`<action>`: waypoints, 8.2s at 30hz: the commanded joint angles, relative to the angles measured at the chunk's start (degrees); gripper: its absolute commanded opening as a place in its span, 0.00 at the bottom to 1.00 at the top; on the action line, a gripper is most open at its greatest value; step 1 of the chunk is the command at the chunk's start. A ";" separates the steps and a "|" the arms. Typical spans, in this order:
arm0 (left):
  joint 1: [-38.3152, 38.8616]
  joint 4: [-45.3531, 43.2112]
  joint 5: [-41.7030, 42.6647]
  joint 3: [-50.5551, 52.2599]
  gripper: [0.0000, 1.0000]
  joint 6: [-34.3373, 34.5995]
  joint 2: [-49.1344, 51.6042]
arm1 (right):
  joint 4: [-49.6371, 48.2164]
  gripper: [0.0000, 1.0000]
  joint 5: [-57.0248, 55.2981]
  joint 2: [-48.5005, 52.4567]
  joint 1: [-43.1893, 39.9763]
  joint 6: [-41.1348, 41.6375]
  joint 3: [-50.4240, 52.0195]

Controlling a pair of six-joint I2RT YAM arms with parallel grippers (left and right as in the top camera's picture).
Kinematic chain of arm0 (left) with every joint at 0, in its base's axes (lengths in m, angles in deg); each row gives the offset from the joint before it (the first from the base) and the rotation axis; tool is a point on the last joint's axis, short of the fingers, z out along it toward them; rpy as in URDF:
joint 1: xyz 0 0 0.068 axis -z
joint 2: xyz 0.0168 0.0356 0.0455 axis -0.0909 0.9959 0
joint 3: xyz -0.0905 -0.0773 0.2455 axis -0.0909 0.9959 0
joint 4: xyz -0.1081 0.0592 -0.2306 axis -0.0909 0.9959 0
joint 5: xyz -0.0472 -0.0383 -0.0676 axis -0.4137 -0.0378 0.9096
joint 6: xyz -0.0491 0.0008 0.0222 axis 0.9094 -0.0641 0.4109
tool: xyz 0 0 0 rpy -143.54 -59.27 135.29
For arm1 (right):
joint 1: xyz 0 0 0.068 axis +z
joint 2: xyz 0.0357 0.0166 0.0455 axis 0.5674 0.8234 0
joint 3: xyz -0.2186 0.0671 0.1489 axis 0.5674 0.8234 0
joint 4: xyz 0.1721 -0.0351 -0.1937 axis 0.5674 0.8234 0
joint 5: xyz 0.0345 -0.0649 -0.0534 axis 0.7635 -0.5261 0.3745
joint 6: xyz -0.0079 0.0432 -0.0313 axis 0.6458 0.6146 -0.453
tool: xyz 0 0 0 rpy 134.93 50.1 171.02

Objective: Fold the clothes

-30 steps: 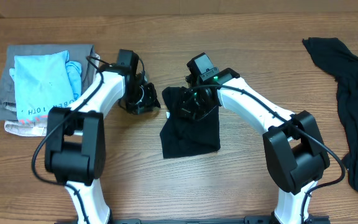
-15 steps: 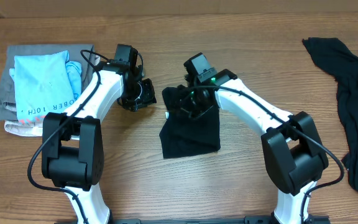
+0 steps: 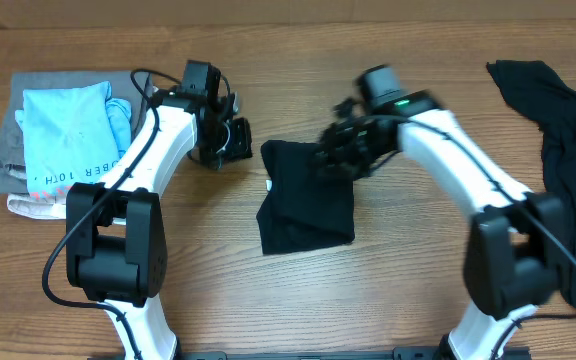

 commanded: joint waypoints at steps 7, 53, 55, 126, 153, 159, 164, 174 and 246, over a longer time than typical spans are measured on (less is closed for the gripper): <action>4.15 -9.27 18.18 -1.53 0.04 -2.71 -1.07 | 3.50 0.04 -0.13 -1.99 -0.98 -4.66 4.68; 11.67 9.01 5.86 -10.16 0.04 -2.86 0.63 | -13.11 0.04 -8.04 -4.87 -1.09 -4.15 11.63; 12.37 8.85 5.88 -6.99 0.04 -2.95 0.63 | -14.86 0.04 -11.19 -4.55 -1.07 -3.26 11.65; 20.57 6.27 -27.04 7.26 0.77 12.46 -2.10 | -5.66 1.00 -18.01 -6.27 -20.04 -5.05 -9.14; 19.85 -5.05 -25.07 15.61 0.78 9.29 -1.55 | -5.64 1.00 -18.01 -6.27 -20.04 -5.05 -9.11; 19.85 -4.96 -23.98 15.63 0.63 9.31 -1.55 | -5.64 1.00 -18.01 -6.27 -20.04 -5.05 -9.14; 19.85 -3.72 -23.85 15.63 0.15 9.29 -1.55 | -5.64 1.00 -18.01 -6.27 -20.04 -5.05 -9.14; 18.38 -0.59 -28.59 10.91 0.04 8.24 -2.45 | -5.64 1.00 -18.01 -6.27 -20.04 -5.05 -9.14; -35.10 -2.40 -5.18 -29.99 0.04 17.14 -0.63 | -5.62 1.00 -18.01 -6.27 -20.04 -5.05 -9.11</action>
